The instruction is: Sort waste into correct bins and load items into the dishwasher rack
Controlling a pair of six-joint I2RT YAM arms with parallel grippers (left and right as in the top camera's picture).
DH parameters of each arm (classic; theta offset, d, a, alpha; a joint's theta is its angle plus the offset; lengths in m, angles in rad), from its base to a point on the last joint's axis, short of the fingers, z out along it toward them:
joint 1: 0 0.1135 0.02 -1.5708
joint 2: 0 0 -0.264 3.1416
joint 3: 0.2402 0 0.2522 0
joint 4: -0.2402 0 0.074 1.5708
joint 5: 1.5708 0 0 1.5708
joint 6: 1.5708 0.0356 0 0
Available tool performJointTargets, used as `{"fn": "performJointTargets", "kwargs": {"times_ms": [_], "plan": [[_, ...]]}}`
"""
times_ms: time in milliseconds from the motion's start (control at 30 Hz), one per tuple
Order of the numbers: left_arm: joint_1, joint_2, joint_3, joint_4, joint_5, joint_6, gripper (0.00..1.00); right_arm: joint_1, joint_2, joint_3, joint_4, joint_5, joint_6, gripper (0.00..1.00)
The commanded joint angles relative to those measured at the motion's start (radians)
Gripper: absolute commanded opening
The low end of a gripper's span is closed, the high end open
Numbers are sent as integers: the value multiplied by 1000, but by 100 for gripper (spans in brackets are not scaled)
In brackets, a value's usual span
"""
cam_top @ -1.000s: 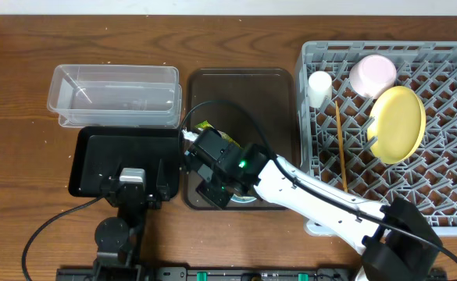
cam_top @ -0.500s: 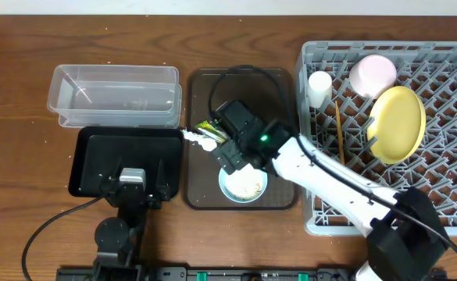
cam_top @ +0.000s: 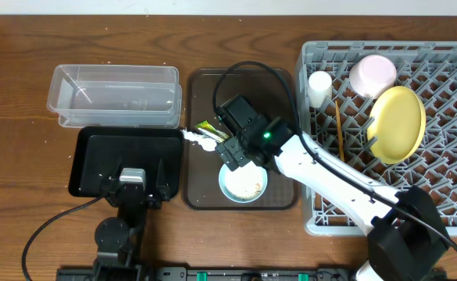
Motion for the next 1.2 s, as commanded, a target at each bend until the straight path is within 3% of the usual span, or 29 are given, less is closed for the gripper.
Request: {"fn": "performJointTargets", "kwargs": {"times_ms": [0, 500, 867, 1167], "plan": [[-4, -2, -20, -36, -27, 6, 90, 8, -10, 0, 2, 13, 12, 99], [-4, -2, -20, -36, -27, 6, 90, 2, -10, 0, 3, 12, 12, 99], [-4, -2, -20, -36, -27, 6, 90, -243, -10, 0, 3, 5, 12, 99], [-4, -2, -20, -36, -27, 6, 90, -309, -10, 0, 2, 5, 12, 99]]}}
